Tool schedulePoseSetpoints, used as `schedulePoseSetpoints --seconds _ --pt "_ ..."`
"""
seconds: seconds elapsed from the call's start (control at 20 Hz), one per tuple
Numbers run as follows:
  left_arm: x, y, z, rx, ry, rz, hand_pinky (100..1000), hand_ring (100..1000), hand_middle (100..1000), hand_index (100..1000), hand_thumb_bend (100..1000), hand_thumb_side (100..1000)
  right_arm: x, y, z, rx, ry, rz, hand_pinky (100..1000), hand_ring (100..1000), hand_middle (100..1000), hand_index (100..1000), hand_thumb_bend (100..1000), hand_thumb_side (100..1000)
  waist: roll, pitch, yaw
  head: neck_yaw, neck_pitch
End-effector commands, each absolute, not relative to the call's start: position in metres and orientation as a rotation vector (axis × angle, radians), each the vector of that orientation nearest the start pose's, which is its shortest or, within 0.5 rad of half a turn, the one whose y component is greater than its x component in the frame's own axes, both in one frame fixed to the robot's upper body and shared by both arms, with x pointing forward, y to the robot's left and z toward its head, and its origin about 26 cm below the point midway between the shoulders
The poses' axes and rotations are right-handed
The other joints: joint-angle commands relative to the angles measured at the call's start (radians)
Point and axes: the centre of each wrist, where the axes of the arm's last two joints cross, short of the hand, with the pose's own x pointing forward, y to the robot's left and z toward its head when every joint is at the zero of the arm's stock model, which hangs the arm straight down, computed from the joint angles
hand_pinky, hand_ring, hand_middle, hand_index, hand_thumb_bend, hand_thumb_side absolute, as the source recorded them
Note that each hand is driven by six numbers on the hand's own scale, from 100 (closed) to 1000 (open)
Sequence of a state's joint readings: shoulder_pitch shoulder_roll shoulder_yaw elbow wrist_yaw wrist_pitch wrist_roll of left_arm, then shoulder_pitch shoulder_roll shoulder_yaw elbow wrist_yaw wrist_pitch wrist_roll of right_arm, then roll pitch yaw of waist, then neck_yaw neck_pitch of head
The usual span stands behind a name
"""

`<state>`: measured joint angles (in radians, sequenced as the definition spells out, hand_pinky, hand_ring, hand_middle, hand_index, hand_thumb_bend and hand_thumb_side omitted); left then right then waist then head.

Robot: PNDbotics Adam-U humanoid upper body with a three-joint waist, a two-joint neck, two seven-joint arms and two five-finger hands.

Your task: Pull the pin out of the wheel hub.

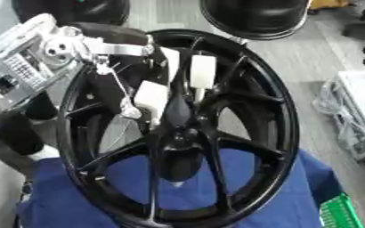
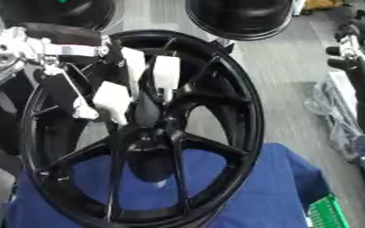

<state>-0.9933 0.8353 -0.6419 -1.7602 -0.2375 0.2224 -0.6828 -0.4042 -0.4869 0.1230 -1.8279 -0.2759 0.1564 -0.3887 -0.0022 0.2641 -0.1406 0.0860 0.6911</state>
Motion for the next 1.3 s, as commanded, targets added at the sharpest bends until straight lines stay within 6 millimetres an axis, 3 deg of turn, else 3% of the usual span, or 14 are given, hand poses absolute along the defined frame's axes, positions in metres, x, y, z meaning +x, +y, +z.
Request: schedulePoseSetpoints --seconds 0.05,0.5,0.85,1.05,1.3 --pt "0.339 0.188 0.326 0.566 -1.497 -1.896 532 375 388 439 407 100 0.332 -0.264 0.204 -0.216 -2.057 0.056 757 742 752 863 100 586 -0.002 -0.016 0.001 0.000 -0.013" --pt "0.330 0.192 0.335 0.629 -1.586 -1.857 536 373 387 444 419 100 0.332 -0.264 0.203 -0.215 -2.057 0.060 758 743 753 863 100 588 -0.004 -0.016 0.002 0.000 -0.015" --pt "0.298 0.209 0.368 0.705 -1.823 -1.709 545 366 382 442 418 100 0.332 -0.265 0.205 -0.217 -2.061 0.061 759 743 753 864 100 587 -0.005 -0.018 0.009 -0.004 -0.016" --pt "0.284 0.226 0.380 0.704 -1.933 -1.584 549 365 381 442 412 100 0.332 -0.267 0.206 -0.224 -2.064 0.061 759 744 754 864 100 586 -0.005 -0.019 0.015 -0.008 -0.016" --pt "0.281 0.265 0.380 0.791 -2.004 -1.413 549 365 380 442 377 100 0.331 -0.268 0.208 -0.229 -2.072 0.054 759 744 754 864 100 585 -0.002 -0.016 0.023 -0.015 -0.017"
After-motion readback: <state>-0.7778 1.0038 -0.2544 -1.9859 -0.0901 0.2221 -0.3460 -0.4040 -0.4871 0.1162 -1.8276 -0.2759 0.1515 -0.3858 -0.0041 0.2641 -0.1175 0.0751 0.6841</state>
